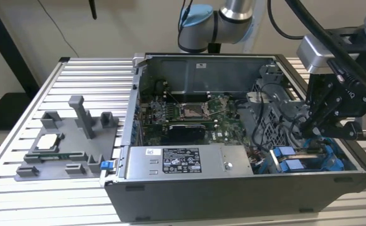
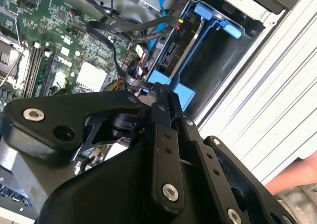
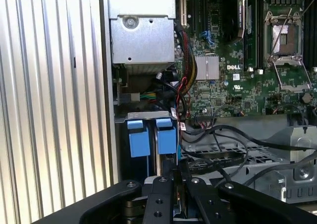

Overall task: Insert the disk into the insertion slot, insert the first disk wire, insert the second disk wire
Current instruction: 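Insert the second disk wire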

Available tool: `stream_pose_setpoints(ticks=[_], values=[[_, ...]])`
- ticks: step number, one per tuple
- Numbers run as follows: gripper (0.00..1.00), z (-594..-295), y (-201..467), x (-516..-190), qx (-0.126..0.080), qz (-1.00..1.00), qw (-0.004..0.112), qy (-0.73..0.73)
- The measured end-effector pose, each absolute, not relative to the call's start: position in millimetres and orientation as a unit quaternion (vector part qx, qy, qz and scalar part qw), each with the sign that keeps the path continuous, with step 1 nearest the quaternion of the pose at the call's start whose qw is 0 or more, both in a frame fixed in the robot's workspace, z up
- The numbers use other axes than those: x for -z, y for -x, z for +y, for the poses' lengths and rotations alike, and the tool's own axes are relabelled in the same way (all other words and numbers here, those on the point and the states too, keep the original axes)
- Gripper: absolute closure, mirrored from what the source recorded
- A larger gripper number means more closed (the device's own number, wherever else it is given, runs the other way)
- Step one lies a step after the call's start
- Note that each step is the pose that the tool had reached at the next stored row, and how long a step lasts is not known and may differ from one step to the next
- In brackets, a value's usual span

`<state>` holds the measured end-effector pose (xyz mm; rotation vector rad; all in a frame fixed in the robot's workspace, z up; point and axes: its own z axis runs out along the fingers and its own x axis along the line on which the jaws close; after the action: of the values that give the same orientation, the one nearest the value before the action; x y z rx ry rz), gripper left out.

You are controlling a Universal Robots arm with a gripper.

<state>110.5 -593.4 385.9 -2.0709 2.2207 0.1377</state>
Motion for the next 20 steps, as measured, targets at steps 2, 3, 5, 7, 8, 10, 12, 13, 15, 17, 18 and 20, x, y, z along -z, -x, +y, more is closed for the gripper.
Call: stream_pose_setpoints(ticks=[2,3,5,7,8,10,12,13,15,17,18,20], values=[[1.00,-593.4,-110.6,-385.9,-0.045,0.730,0.051,0.680],[1.00,-593.4,-110.5,-385.9,-0.045,0.730,0.051,0.680],[1.00,-593.4,-110.6,-385.5,-0.045,0.730,0.051,0.680],[1.00,-593.4,-110.2,-385.1,-0.045,0.730,0.052,0.680],[1.00,-593.5,-110.0,-384.9,-0.044,0.730,0.052,0.680],[1.00,-593.5,-109.5,-384.1,-0.042,0.729,0.054,0.681],[1.00,-593.5,-108.9,-383.1,-0.040,0.729,0.056,0.681],[1.00,-593.5,-108.6,-382.8,-0.039,0.729,0.057,0.681],[1.00,-593.5,-108.0,-382.1,-0.037,0.729,0.060,0.681],[1.00,-593.5,-107.6,-381.2,-0.035,0.729,0.062,0.681],[1.00,-593.5,-107.3,-380.9,-0.034,0.729,0.063,0.681],[1.00,-593.5,-106.8,-380.3,-0.032,0.729,0.065,0.681]])
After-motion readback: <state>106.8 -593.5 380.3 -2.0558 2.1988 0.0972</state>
